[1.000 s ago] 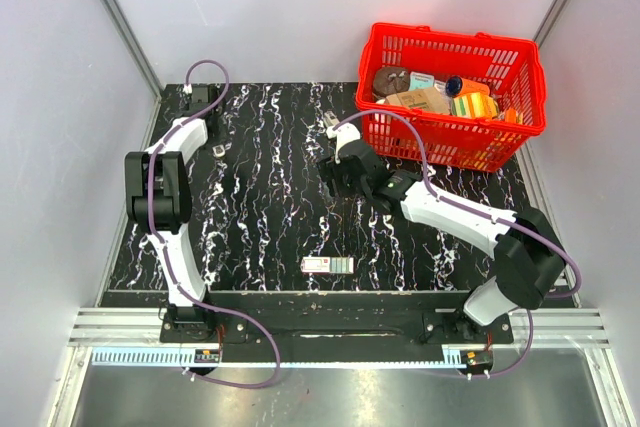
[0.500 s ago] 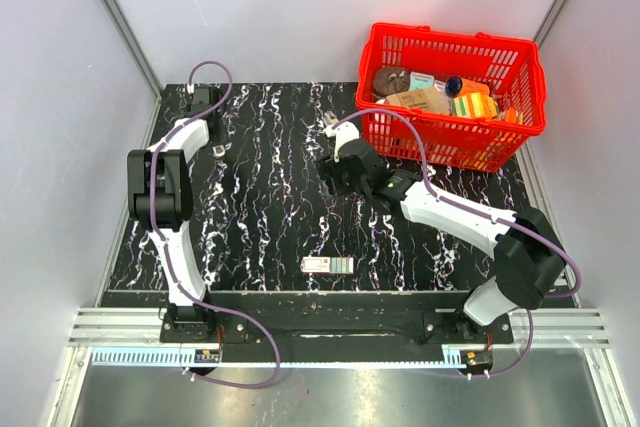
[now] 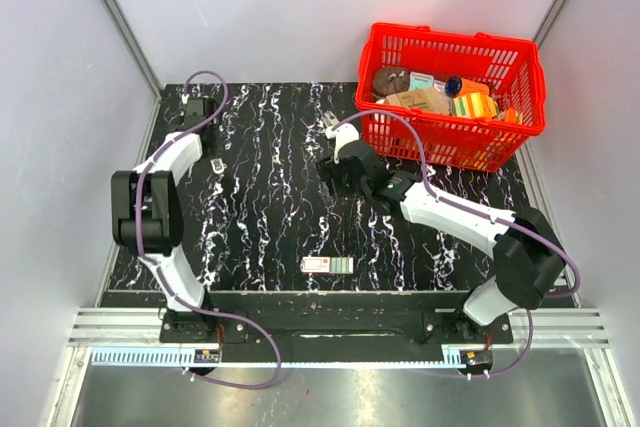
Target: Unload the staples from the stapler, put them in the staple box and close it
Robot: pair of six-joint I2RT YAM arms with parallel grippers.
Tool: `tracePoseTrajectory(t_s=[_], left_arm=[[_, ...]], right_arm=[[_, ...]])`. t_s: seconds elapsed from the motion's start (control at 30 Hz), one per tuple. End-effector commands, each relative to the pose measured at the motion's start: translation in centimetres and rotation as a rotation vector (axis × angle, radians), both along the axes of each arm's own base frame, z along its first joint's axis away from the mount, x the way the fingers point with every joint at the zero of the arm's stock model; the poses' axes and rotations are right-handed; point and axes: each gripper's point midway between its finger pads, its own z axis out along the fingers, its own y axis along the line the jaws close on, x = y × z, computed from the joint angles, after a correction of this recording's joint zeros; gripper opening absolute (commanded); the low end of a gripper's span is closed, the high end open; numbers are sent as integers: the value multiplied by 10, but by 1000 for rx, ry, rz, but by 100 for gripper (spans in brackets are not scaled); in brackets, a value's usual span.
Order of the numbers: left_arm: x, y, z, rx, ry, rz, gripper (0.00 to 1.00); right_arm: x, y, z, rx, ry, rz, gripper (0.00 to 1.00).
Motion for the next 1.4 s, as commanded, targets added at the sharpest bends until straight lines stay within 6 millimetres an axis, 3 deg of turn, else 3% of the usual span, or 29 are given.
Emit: tracePoseTrajectory(t_s=[0.0, 0.2, 0.3, 0.5, 0.63, 0.67, 0.7, 0.77, 0.83, 0.87, 0.97, 1.1, 1.13, 1.17, 1.23, 1.37], left_arm=[[-27, -21, 51, -40, -67, -43, 5], [-85, -47, 37, -41, -7, -119, 5], [-103, -64, 25, -39, 24, -167, 5], [-118, -75, -7, -20, 94, -209, 4], [-124, -82, -13, -43, 106, -241, 5], [-124, -87, -11, -67, 102, -267, 10], [-124, -94, -8, -88, 102, -302, 24], [-118, -101, 9, -113, 75, -354, 66], [-111, -98, 32, -139, 25, -379, 95], [-109, -96, 47, -175, -11, -386, 99], [-107, -80, 97, -238, -130, -393, 99], [-122, -51, 140, -254, -204, -408, 99], [-127, -44, 146, -248, -220, -410, 99], [-132, -37, 149, -243, -231, -404, 99], [-142, -23, 149, -203, -236, -400, 99], [-159, -5, 135, -168, -189, -387, 99]], right_arm=[[-4, 8, 8, 39, -18, 26, 75], [-4, 6, -1, 28, -7, 12, 75], [-4, 6, -8, 22, 5, 6, 75], [-2, 7, -13, 20, 22, -8, 75], [0, 10, -15, 21, 30, -11, 75], [1, 11, -16, 22, 35, -16, 75], [3, 13, -16, 21, 42, -20, 75], [9, 15, -22, 0, 66, -49, 75], [16, 19, -23, -25, 87, -76, 76], [19, 21, -24, -34, 97, -84, 77], [28, 33, -16, -14, 106, -102, 83], [37, 69, -12, -3, 115, -86, 88], [37, 80, -17, -15, 125, -73, 90], [41, 100, -4, 10, 108, -52, 92], [40, 133, 0, 32, 113, -3, 95], [37, 185, -19, 33, 165, 53, 96]])
